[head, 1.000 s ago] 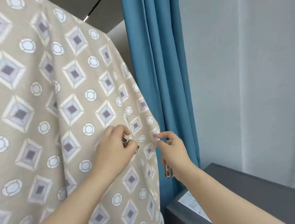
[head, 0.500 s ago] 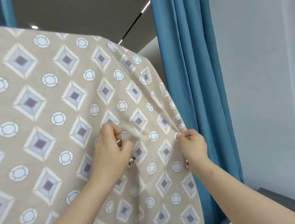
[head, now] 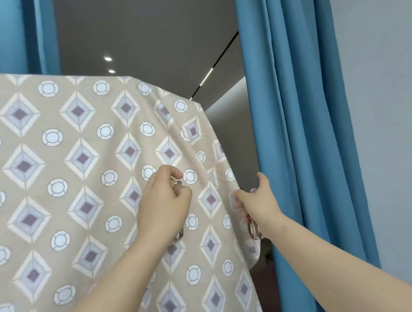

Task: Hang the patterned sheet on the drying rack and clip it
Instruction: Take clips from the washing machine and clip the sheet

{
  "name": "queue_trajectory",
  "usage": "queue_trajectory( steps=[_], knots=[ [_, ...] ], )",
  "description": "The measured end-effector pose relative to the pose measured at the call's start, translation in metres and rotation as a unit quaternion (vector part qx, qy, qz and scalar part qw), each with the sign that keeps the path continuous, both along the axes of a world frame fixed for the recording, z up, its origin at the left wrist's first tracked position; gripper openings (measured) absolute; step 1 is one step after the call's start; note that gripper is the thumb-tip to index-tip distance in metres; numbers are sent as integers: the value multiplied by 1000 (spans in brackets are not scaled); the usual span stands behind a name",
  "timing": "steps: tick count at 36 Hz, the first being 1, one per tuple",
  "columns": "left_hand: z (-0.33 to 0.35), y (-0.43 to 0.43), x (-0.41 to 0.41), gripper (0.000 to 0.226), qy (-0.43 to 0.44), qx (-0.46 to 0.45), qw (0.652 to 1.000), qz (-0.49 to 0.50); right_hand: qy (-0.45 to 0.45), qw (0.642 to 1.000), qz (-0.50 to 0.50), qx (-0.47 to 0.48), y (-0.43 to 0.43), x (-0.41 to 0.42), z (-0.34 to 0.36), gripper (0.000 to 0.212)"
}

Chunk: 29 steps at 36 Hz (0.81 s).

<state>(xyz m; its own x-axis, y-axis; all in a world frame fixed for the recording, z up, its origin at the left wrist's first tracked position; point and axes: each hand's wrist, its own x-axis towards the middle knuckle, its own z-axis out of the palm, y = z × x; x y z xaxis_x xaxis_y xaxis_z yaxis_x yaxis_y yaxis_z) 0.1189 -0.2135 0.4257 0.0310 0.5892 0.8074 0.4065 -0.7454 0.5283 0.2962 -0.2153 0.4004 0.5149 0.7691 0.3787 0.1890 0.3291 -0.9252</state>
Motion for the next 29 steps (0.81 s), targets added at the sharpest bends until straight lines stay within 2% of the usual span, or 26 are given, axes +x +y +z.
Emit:
queue_trajectory(
  steps=[3, 4, 6, 7, 8, 10, 15, 18, 20, 22, 25, 29],
  knots=[
    [7, 0, 6, 18, 12, 11, 1000, 12, 16, 998, 62, -20, 11, -4, 10, 71],
    [10, -1, 7, 18, 14, 14, 1000, 14, 17, 996, 87, -27, 12, -9, 14, 57],
    [14, -1, 8, 18, 21, 24, 999, 15, 24, 992, 119, -25, 17, -17, 20, 13],
    [17, -1, 7, 18, 24, 31, 999, 13, 31, 992, 122, -20, 20, -20, 24, 6],
    [20, -1, 6, 18, 28, 38, 999, 12, 42, 992, 115, -13, 23, -21, 27, 17],
    [27, -2, 1, 20, 36, 52, 998, 12, 75, 993, 89, 10, 30, -19, 35, 24],
    [48, 3, -7, 20, 41, 71, 996, 19, 108, 990, -46, 75, 36, 8, 52, 26],
    [56, 9, -10, 18, 49, 86, 995, 19, 150, 979, -71, 120, 49, 12, 63, 25],
    [60, 14, -13, 17, 51, 94, 994, 24, 162, 977, -69, 117, 62, 8, 67, 28],
    [63, 20, -17, 18, 45, 95, 994, 21, 150, 984, -30, 87, 76, 1, 68, 26],
    [67, 28, -22, 18, 46, 97, 994, 17, 113, 988, 96, 52, 83, -17, 71, 20],
    [67, 36, -29, 17, 43, 91, 995, 0, 69, 960, 271, -26, 90, -37, 76, 11]
  ],
)
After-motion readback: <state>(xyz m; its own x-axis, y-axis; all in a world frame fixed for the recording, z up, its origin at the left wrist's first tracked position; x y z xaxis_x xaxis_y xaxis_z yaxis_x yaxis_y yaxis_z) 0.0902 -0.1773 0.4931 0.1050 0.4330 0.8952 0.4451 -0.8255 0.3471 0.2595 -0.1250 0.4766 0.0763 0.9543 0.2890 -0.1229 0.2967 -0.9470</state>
